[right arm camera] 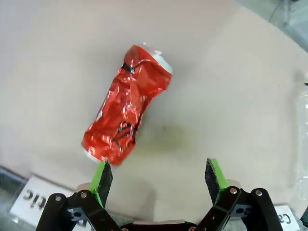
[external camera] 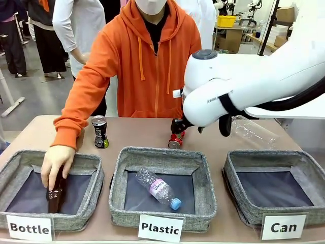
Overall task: Sort the can waste into the basket.
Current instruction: Pick up the can waste from the table and place it in the right Fabric basket.
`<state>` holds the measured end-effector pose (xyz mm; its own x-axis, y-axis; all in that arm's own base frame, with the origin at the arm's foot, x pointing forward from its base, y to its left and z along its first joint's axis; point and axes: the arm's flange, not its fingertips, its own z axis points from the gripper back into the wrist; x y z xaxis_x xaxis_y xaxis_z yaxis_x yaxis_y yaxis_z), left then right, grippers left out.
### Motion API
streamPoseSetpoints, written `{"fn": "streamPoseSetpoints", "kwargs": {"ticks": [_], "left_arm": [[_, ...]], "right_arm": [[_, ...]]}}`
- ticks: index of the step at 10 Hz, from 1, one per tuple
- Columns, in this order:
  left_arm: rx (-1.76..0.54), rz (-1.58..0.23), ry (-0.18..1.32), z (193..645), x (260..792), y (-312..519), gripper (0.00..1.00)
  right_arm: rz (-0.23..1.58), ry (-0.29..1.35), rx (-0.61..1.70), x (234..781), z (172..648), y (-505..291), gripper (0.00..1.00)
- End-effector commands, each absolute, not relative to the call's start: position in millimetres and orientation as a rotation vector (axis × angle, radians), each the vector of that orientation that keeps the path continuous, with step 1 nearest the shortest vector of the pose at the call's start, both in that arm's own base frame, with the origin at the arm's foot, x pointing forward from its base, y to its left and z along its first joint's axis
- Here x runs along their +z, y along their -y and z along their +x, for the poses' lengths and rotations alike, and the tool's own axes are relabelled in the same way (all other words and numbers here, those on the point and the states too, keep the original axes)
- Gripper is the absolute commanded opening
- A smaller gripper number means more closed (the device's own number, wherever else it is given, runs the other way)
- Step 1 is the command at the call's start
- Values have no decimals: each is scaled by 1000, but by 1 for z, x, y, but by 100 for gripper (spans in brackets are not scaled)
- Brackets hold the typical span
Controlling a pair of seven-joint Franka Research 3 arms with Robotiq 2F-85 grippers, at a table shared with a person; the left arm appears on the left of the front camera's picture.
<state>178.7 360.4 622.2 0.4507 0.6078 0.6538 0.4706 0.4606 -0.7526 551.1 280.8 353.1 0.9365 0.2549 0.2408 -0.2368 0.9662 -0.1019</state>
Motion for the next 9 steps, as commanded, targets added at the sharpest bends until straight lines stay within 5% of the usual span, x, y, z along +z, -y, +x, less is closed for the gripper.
{"fn": "streamPoseSetpoints", "kwargs": {"ticks": [1,9], "left_arm": [[106,-1175,1167,186,619,-353,100],[8,-1193,1017,208,583,-296,100]], "right_arm": [[-130,269,204,341,565,-301,100],[-103,239,76,321,565,-301,100]]}}
